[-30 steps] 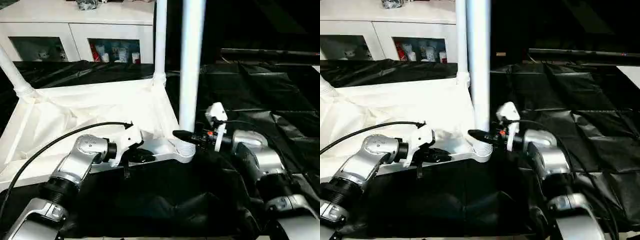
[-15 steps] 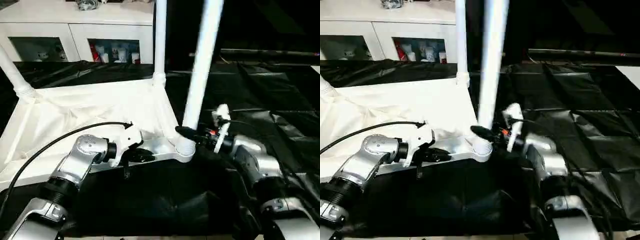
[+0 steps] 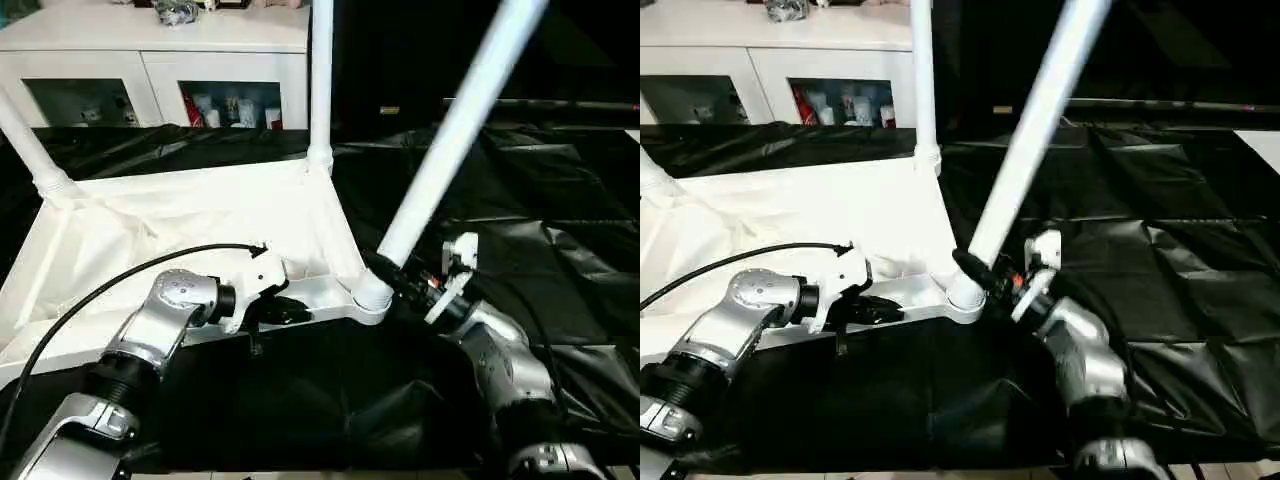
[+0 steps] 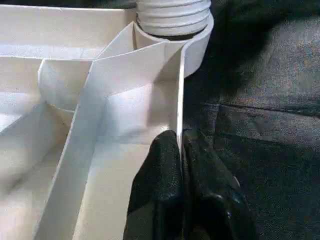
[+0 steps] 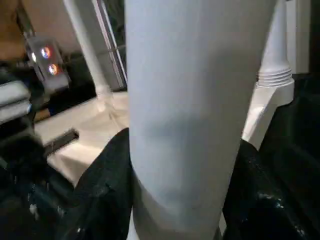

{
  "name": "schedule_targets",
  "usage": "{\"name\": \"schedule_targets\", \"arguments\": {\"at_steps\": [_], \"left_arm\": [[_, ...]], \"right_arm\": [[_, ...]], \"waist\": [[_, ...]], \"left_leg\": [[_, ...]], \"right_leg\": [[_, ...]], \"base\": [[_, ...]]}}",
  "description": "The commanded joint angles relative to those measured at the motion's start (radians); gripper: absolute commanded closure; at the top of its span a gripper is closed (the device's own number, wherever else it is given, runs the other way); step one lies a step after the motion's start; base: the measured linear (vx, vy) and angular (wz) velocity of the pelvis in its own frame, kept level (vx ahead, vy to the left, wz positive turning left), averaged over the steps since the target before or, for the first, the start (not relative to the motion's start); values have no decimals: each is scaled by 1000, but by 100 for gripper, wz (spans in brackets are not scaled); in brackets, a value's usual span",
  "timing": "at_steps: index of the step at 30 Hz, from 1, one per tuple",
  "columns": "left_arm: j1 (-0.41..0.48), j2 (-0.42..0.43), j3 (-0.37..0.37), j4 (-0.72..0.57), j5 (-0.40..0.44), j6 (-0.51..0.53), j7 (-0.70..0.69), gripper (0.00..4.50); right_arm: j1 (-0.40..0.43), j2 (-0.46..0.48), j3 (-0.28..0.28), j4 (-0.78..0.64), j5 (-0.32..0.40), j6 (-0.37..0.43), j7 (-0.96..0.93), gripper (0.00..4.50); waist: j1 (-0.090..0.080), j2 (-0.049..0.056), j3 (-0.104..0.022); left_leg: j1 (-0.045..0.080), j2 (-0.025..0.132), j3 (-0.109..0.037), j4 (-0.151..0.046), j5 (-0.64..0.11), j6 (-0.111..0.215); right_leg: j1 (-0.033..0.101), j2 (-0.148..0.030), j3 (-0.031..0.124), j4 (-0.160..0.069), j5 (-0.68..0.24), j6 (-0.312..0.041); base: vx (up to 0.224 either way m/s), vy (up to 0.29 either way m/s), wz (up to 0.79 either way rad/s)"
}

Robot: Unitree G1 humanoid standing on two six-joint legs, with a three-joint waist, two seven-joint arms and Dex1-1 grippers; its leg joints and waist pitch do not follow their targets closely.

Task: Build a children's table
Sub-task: Insert table leg to table base

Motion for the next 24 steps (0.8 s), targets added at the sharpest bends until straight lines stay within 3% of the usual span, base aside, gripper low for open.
{"name": "schedule_targets", "arguments": {"at_steps": [1, 4, 5, 6, 10, 12, 14, 17, 20, 24], "left_arm": [[-55, 19, 37, -18, -1, -28, 20, 450], [-56, 18, 36, -14, 0, -32, 21, 450], [-55, 17, 36, -12, 1, -33, 22, 450], [-55, 16, 35, -10, 2, -34, 23, 450], [-54, 15, 34, -11, 2, -33, 22, 450], [-49, 15, 32, -18, 1, -30, 17, 450], [-46, 15, 31, -23, 0, -28, 14, 450], [-34, 16, 27, -38, -5, -23, 1, 450], [-18, 20, 17, -58, -12, -18, -29, 450], [-17, 20, 12, -61, -11, -20, -37, 450]], "right_arm": [[80, -50, 46, 60, -139, 34, -55, 263], [92, -77, 93, 30, -196, 16, -64, 263], [91, -84, 104, 32, -203, 14, -64, 263], [88, -92, 117, 37, -210, 13, -63, 263], [70, -100, 133, 62, -206, 21, -36, 263], [40, -109, 158, 94, -209, 26, 17, 263], [23, -113, 173, 111, -211, 31, 50, 263], [-25, -121, 214, 153, -206, 69, 140, 263], [-76, -142, 265, 199, -214, 106, 250, 263], [-104, -151, 281, 259, -229, 97, 300, 263]], "waist": [[2, 19, -48], [3, 19, -50], [2, 12, -51], [2, 14, -51], [-1, 13, -46], [-2, 7, -45], [-4, 9, -45], [-5, 1, -46], [-3, 1, -50], [-1, 1, -54]], "left_leg": [[5, 63, -27, -76, -199, 12], [4, 62, -27, -74, -178, 15], [3, 62, -25, -72, -155, 27], [2, 61, -26, -72, -151, 29], [6, 63, -26, -78, -214, 23], [4, 64, -26, -79, -212, 24], [2, 63, -25, -77, -201, 33], [-1, 62, -23, -73, -165, 51], [-2, 63, -22, -68, -129, 67], [-1, 64, -21, -64, -99, 80]], "right_leg": [[40, -99, 56, -74, -54, -233], [42, -100, 57, -72, -32, -229], [42, -98, 56, -69, 5, -232], [43, -99, 56, -68, 8, -233], [40, -102, 59, -81, -104, -222], [40, -101, 59, -81, -113, -223], [41, -103, 58, -80, -116, -230], [42, -101, 57, -78, -89, -236], [43, -100, 54, -72, -50, -243], [42, -100, 53, -63, 20, -259]], "base": [[0, 0, 0], [0, 0, 0], [0, 0, 0], [0, 0, 0], [0, 0, 0], [0, 0, 0], [0, 0, 0], [0, 0, 0], [0, 0, 0], [0, 0, 0]]}}
